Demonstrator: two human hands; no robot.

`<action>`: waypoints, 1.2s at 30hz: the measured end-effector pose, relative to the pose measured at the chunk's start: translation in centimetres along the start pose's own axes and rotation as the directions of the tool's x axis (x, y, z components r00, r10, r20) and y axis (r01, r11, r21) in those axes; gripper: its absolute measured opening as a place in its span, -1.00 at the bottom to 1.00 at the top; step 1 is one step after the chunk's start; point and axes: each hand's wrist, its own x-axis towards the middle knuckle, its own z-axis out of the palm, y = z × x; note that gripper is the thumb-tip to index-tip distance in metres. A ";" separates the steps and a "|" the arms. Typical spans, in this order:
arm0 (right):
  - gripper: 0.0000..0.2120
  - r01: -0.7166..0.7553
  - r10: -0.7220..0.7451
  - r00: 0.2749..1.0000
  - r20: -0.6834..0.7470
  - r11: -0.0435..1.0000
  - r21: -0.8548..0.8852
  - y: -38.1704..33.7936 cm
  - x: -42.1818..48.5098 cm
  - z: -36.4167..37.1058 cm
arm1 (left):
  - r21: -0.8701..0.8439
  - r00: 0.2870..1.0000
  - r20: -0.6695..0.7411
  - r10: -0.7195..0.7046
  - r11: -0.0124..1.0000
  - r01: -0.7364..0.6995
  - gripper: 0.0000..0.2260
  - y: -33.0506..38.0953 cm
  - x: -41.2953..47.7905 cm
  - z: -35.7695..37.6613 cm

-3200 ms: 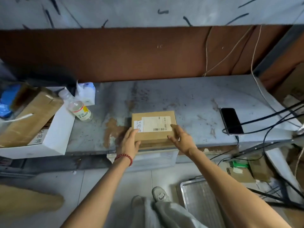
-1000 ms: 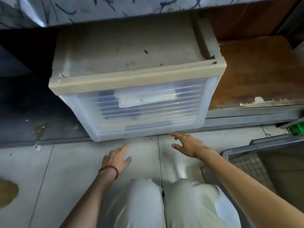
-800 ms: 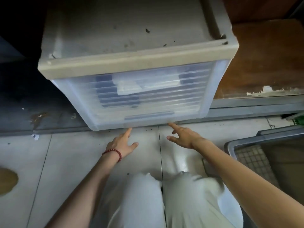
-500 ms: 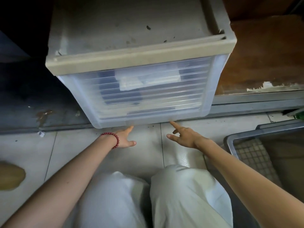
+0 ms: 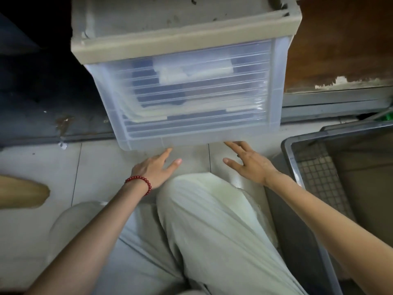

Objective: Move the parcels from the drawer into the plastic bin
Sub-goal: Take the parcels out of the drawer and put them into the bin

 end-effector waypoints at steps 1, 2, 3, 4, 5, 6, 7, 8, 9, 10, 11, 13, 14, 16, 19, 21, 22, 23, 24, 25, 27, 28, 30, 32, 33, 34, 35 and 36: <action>-0.40 0.010 -0.010 1.000 -0.022 1.000 0.012 -0.2 -0.7 0.1 | 0.007 0.999 -0.048 0.010 1.000 -0.009 -0.38 0.1 -0.8 0.2; -0.41 0.024 -0.023 0.998 -0.050 1.000 0.018 -0.3 -1.2 0.2 | 0.031 0.993 -0.115 0.030 0.999 -0.026 -0.40 0.1 -1.6 0.3; -0.42 0.039 -0.037 0.996 -0.082 0.999 0.021 -0.6 -1.8 0.2 | 0.054 0.979 -0.195 0.058 0.997 -0.048 -0.42 0.2 -2.3 0.3; -0.43 0.054 -0.051 0.992 -0.113 0.998 0.022 -0.8 -2.2 0.1 | 0.070 0.957 -0.276 0.088 0.995 -0.071 -0.44 0.2 -2.9 0.2; -0.44 0.066 -0.061 0.988 -0.139 0.997 0.027 -1.1 -2.6 0.0 | 0.081 0.933 -0.342 0.112 0.993 -0.090 -0.46 0.2 -3.4 0.0; -0.45 0.073 -0.067 0.985 -0.160 0.997 0.033 -1.4 -2.8 -0.2 | 0.085 0.912 -0.389 0.126 0.991 -0.101 -0.47 0.3 -3.8 -0.2; -0.45 0.075 -0.067 0.982 -0.178 0.997 0.035 -1.6 -2.9 -0.4 | 0.088 0.897 -0.421 0.134 0.990 -0.107 -0.47 0.3 -4.1 -0.4; -0.46 0.070 -0.063 0.979 -0.192 0.997 0.030 -1.8 -2.9 -0.7 | 0.096 0.889 -0.437 0.138 0.990 -0.107 -0.47 0.4 -4.2 -0.5; -0.47 0.063 -0.058 0.978 -0.200 0.998 0.019 -2.0 -2.8 -1.0 | 0.106 0.888 -0.439 0.139 0.989 -0.102 -0.47 0.5 -4.2 -0.7; -0.48 0.058 -0.056 0.978 -0.203 0.998 0.003 -2.1 -2.8 -1.3 | 0.114 0.891 -0.433 0.135 0.989 -0.094 -0.48 0.6 -4.2 -0.8; -0.48 0.055 -0.057 0.978 -0.200 0.998 -0.016 -2.1 -2.8 -1.5 | 0.117 0.896 -0.425 0.129 0.989 -0.087 -0.48 0.7 -4.3 -0.9; -0.48 0.063 -0.074 0.978 -0.195 0.996 -0.062 -2.0 -3.2 -1.8 | 0.124 0.898 -0.421 0.123 0.989 -0.078 -0.48 0.9 -4.5 -0.9; -0.47 0.075 -0.089 0.976 -0.198 0.994 -0.077 -2.0 -3.5 -1.8 | 0.131 0.895 -0.427 0.126 0.988 -0.077 -0.48 0.9 -4.7 -0.8; -0.47 0.096 -0.110 0.970 -0.217 0.993 -0.073 -2.0 -4.2 -1.8 | 0.146 0.872 -0.465 0.150 0.985 -0.091 -0.48 0.9 -5.6 -0.6; -0.47 0.125 -0.133 0.954 -0.269 0.991 -0.046 -2.6 -5.2 -2.4 | 0.134 0.822 -0.539 0.183 0.982 -0.131 -0.39 1.1 -7.3 -1.2; -0.46 0.136 -0.135 0.942 -0.307 0.991 -0.019 -3.4 -5.4 -3.3 | 0.111 0.793 -0.576 0.198 0.980 -0.163 -0.38 1.4 -7.7 -2.2; -0.47 0.138 -0.130 0.938 -0.321 0.990 0.002 -4.0 -5.3 -3.9 | 0.097 0.785 -0.588 0.197 0.980 -0.173 -0.41 1.6 -7.7 -2.8; -0.47 0.143 -0.127 0.934 -0.333 0.990 0.022 -4.6 -5.2 -4.6 | 0.079 0.777 -0.600 0.190 0.981 -0.179 -0.46 1.8 -7.5 -3.4; -0.47 0.148 -0.126 0.931 -0.343 0.988 0.036 -5.2 -4.9 -5.3 | 0.057 0.769 -0.613 0.179 0.982 -0.182 -0.51 2.0 -7.3 -4.0; -0.48 0.146 -0.122 0.928 -0.351 0.988 0.041 -5.9 -4.5 -6.0 | 0.036 0.765 -0.623 0.165 0.982 -0.183 -0.56 2.2 -7.0 -4.6; -0.51 0.114 -0.094 0.931 -0.352 0.993 0.036 -6.8 -3.6 -7.4 | 0.034 0.775 -0.615 0.143 0.987 -0.155 -0.58 2.6 -6.2 -5.7; -0.52 0.090 -0.073 0.937 -0.342 0.995 0.034 -7.2 -3.1 -8.1 | 0.047 0.789 -0.599 0.133 0.990 -0.131 -0.56 2.7 -5.8 -6.2; -0.53 0.046 -0.035 0.951 -0.307 0.999 0.028 -7.7 -2.2 -9.3 | 0.041 0.814 -0.571 0.108 0.994 -0.104 -0.55 3.1 -4.8 -7.4; -0.52 0.015 -0.011 0.958 -0.286 1.000 0.013 -8.1 -1.1 -10.3 | 0.003 0.824 -0.561 0.083 0.995 -0.098 -0.57 3.3 -3.8 -8.6; -0.51 0.003 -0.001 0.958 -0.287 1.000 0.006 -8.2 -0.5 -10.8 | -0.006 0.824 -0.562 0.077 0.995 -0.096 -0.58 3.5 -3.3 -9.2; -0.51 -0.010 0.010 0.956 -0.294 1.000 0.001 -8.4 0.2 -11.3 | -0.008 0.823 -0.564 0.072 0.996 -0.093 -0.58 3.6 -2.7 -9.7; -0.52 -0.023 0.021 0.954 -0.300 1.000 -0.005 -8.6 0.9 -11.8 | -0.010 0.822 -0.565 0.069 0.996 -0.091 -0.58 3.7 -2.2 -10.3; -0.53 -0.032 0.028 0.952 -0.303 0.999 -0.010 -8.7 1.6 -12.2 | -0.014 0.822 -0.566 0.066 0.996 -0.089 -0.58 3.8 -1.7 -10.8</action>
